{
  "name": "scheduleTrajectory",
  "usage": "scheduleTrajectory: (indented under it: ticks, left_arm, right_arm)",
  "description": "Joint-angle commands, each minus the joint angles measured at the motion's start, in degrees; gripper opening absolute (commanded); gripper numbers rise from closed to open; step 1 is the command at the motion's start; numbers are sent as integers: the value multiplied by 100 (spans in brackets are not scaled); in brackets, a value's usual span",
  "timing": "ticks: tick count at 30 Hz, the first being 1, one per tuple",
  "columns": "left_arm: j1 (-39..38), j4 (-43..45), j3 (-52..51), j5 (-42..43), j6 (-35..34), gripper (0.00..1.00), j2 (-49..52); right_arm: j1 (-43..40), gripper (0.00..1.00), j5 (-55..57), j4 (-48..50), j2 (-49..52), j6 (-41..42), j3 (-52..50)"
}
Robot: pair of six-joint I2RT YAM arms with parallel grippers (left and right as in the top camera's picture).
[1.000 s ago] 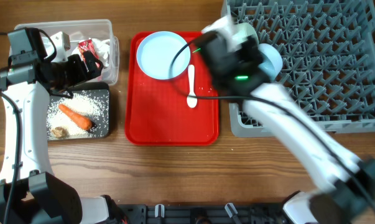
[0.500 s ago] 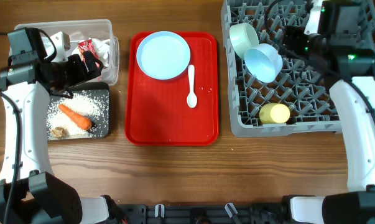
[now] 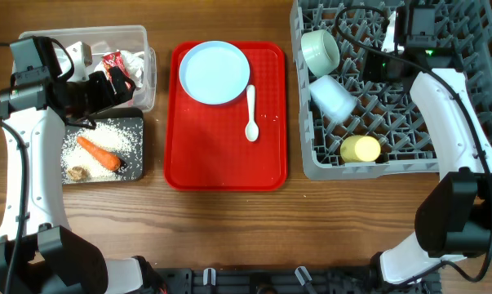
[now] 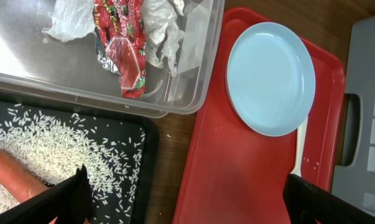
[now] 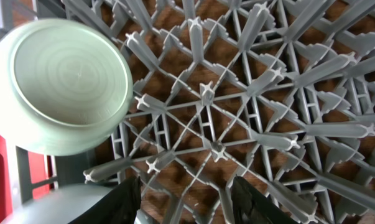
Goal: Sort waste into correct bins and load items into the dishwasher rack
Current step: 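Carry the light-blue bowl into the rack and set it down, then grasp the light-blue plate on the red tray with the right gripper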
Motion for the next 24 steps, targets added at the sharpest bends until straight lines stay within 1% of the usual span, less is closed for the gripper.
scheduleTrajectory:
  ticks: [1, 3, 5, 7, 11, 12, 13, 15, 19, 20, 21, 24]
  left_arm:
    - [33, 2, 79, 90, 90, 100, 15]
    - [33, 0, 79, 90, 90, 100, 15]
    - [33, 0, 79, 90, 90, 100, 15]
    - [33, 0, 79, 90, 90, 100, 15]
    - [33, 0, 79, 90, 90, 100, 15]
    - [33, 2, 79, 90, 90, 100, 15]
    - [33, 0, 79, 90, 90, 100, 15]
    - [33, 0, 79, 90, 87, 100, 15]
    - [33, 0, 79, 90, 90, 100, 15]
    - [33, 0, 79, 90, 87, 100, 15]
    - [33, 0, 79, 90, 90, 100, 15]
    - [33, 0, 79, 90, 90, 100, 15]
  right_arm:
    - [-31, 49, -105, -72, 7, 90, 17]
    - [-31, 46, -254, -170, -17, 72, 20]
    - [-15, 46, -474, -256, -118, 50, 24]
    - [76, 47, -772, -254, -326, -227, 48]
    - [533, 60, -935, -321, -820, -304, 295]
    - [787, 65, -988, -343, -953, -302, 382]
    - [1045, 68, -1016, -341, -1023, -221, 452]
    - [1639, 68, -990, -328, -1012, -160, 614]
    - [2520, 69, -597, 4, -785, 461, 861]
    - [2660, 68, -603, 136, -634, 592, 964]
    - [2763, 64, -601, 291, -450, 686, 1049]
    - [2938, 63, -623, 804, 177, 914, 1075]
